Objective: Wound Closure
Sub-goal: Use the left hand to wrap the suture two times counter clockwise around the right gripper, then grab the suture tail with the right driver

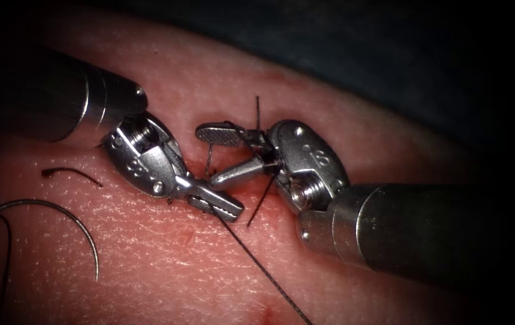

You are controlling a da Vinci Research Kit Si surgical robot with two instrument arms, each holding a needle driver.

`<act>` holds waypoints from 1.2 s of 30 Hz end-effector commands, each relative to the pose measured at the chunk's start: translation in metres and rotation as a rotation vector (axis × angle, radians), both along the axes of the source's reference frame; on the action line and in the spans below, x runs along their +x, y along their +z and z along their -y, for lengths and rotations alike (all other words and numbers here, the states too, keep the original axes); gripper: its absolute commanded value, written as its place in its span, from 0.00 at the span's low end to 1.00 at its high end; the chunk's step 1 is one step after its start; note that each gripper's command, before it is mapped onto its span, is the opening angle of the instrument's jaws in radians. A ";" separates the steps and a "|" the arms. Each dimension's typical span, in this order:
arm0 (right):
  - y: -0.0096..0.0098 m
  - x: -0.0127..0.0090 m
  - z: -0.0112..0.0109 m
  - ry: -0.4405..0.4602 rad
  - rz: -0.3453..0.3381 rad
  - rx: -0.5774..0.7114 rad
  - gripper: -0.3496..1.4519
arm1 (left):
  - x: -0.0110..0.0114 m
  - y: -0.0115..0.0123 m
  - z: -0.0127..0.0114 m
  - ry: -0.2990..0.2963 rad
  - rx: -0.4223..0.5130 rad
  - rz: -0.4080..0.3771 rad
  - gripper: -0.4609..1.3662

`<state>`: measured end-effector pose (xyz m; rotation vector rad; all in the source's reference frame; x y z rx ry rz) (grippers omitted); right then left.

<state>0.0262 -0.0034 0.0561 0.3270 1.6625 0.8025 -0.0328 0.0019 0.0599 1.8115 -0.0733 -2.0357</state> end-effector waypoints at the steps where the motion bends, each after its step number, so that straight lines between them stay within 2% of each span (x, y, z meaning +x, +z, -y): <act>1: 0.0000 -0.0003 0.0001 0.006 0.032 -0.002 0.70 | 0.0000 -0.0003 0.0002 0.010 0.000 -0.002 0.06; 6: 0.0003 -0.0014 0.0009 0.056 0.146 0.017 0.67 | 0.0000 -0.0012 0.0010 -0.024 0.003 0.000 0.06; 12: 0.0002 -0.0019 0.0022 0.109 0.323 0.049 0.68 | -0.0002 -0.0022 0.0016 -0.165 0.063 0.011 0.06; 15: -0.0001 -0.0021 0.0025 0.132 0.390 0.070 0.68 | -0.0003 -0.0026 0.0019 -0.225 0.073 0.001 0.06; 19: -0.0004 -0.0021 0.0029 0.152 0.466 0.115 0.68 | -0.0003 -0.0027 0.0021 -0.322 0.090 -0.007 0.06; 22: -0.0007 -0.0022 0.0032 0.179 0.492 0.159 0.67 | -0.0004 -0.0024 0.0025 -0.370 0.103 -0.029 0.06; 24: -0.0009 -0.0027 0.0036 0.234 0.495 0.232 0.66 | -0.0003 -0.0018 0.0026 -0.380 0.111 -0.037 0.06; 27: -0.0010 -0.0030 0.0037 0.257 0.504 0.246 0.64 | -0.0003 -0.0015 0.0025 -0.382 0.110 -0.038 0.06; 29: -0.0010 -0.0034 0.0039 0.288 0.510 0.270 0.56 | -0.0002 -0.0013 0.0024 -0.383 0.115 -0.038 0.06; 30: -0.0010 -0.0035 0.0040 0.301 0.515 0.276 0.55 | -0.0003 -0.0012 0.0023 -0.383 0.115 -0.039 0.06; 36: -0.0009 -0.0043 0.0053 0.434 0.570 0.317 0.56 | -0.0006 -0.0008 0.0020 -0.380 0.115 -0.035 0.06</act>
